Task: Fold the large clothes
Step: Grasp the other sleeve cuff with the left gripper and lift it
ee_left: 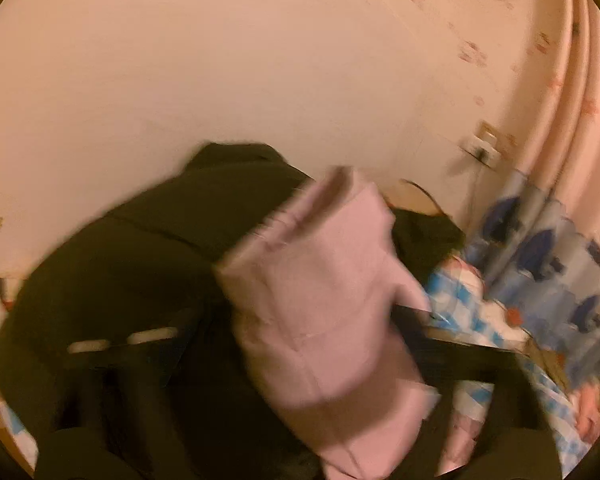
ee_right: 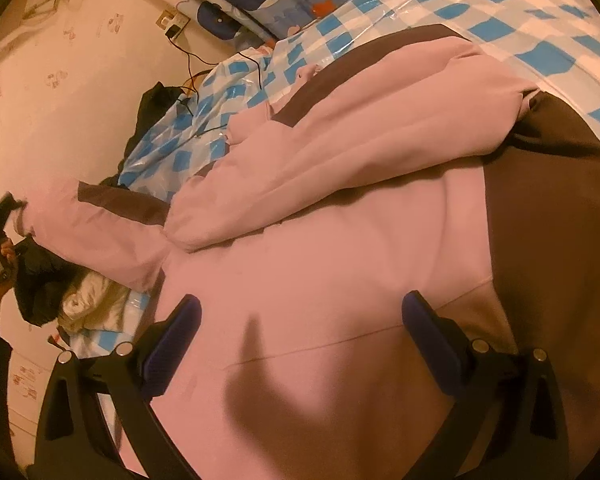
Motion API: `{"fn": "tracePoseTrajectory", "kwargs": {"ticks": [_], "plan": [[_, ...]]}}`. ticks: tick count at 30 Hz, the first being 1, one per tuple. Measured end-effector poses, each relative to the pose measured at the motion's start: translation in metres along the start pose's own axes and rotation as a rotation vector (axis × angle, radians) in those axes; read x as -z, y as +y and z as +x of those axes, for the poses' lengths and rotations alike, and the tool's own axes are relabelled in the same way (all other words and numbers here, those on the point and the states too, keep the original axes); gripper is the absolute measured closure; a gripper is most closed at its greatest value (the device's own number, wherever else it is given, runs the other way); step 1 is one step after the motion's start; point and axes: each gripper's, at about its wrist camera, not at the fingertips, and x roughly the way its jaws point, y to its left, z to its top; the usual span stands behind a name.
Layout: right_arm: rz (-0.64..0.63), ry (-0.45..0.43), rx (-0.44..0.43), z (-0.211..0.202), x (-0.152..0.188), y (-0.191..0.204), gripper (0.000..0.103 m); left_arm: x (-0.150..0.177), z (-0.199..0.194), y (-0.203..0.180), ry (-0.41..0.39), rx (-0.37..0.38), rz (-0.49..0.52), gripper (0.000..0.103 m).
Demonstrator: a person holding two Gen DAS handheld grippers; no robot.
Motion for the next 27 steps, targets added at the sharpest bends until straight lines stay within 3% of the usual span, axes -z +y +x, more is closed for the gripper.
{"fn": "tracePoseTrajectory", "kwargs": {"ticks": [2,4,8,13,19,22,27], "plan": [[0.012,0.001,-0.019,-0.002,-0.001,0.001,0.006,0.004,-0.001,0.000,0.011,0.057,-0.014,0.080],[0.023,0.000,-0.037,-0.004,-0.001,0.001,0.006,0.008,-0.007,-0.005,-0.013,0.075,-0.001,0.083],[0.057,-0.016,-0.089,-0.012,-0.004,0.002,0.006,0.019,-0.036,-0.032,-0.062,0.213,0.010,0.085],[0.072,-0.061,-0.120,-0.026,-0.009,0.004,0.006,0.042,-0.079,-0.094,-0.080,0.399,0.079,0.086],[0.117,-0.188,-0.137,-0.064,-0.026,-0.006,0.006,0.105,-0.109,-0.192,-0.019,0.599,0.200,0.086],[0.160,-0.263,-0.148,-0.087,-0.035,-0.018,0.006,0.147,-0.109,-0.233,0.036,0.657,0.254,0.086],[0.260,-0.370,-0.180,-0.122,-0.049,-0.047,0.006,0.244,-0.097,-0.307,0.133,0.715,0.383,0.086]]}}
